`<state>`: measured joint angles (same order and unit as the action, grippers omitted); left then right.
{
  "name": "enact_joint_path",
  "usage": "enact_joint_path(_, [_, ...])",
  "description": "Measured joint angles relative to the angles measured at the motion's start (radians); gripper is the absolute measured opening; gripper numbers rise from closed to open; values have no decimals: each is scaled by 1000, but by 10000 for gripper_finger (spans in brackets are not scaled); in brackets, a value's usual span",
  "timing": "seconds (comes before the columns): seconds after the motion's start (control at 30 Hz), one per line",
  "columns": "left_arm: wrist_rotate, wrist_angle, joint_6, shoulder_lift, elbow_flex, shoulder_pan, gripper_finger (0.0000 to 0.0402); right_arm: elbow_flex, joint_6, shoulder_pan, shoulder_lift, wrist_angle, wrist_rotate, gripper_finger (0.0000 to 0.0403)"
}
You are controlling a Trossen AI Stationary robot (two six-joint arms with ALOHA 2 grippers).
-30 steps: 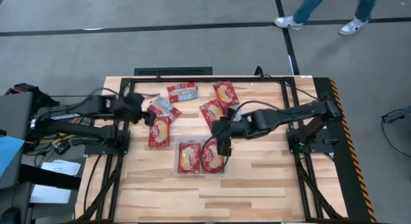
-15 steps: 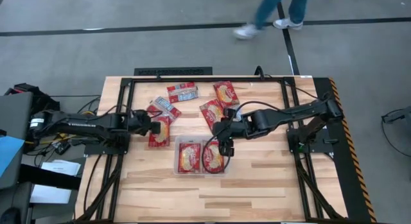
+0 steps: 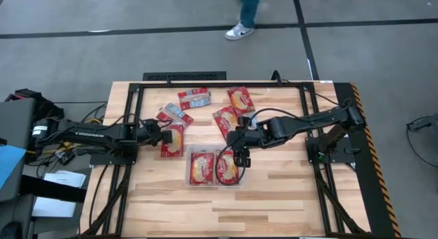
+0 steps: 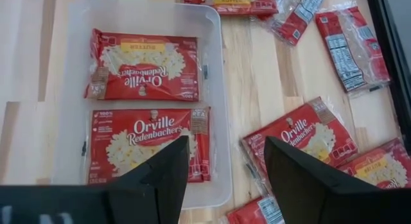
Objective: Sort popcorn bags into baskets
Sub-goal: Put the red popcorn bag into the transparent bin
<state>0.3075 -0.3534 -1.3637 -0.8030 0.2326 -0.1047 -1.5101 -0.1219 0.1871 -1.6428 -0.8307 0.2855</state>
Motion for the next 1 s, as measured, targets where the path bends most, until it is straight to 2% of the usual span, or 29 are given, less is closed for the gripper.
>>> enact_joint_path(0.13, [-7, 72, -37, -50, -49, 6, 251, 0, -1, 0, 0, 2, 0, 225])
enact_joint_path(0.23, [12, 102, -81, -88, -71, 20, 219, 0, -1, 1, 0, 10, 1, 225])
enact_joint_path(0.33, [29, 122, -78, -118, -72, 27, 159, 0, -1, 1, 0, 14, 0, 222])
enact_joint_path(0.5, [28, 188, -54, -166, -74, 27, 32, 0, -1, 1, 0, 29, 0, 212])
enact_joint_path(0.53, [28, 186, -57, -173, -72, 27, 19, 0, -1, 1, 0, 31, 0, 210])
enact_joint_path(0.73, [17, 210, -113, -159, -65, 33, 6, 0, -39, 1, 0, 60, 0, 199])
enact_joint_path(0.83, [9, 211, -84, -117, -18, 42, 5, 0, -68, 1, 0, 97, -1, 196])
enact_joint_path(1.0, [68, 147, -2, -22, 105, 42, 2, 0, -166, -14, 0, 177, -30, 202])
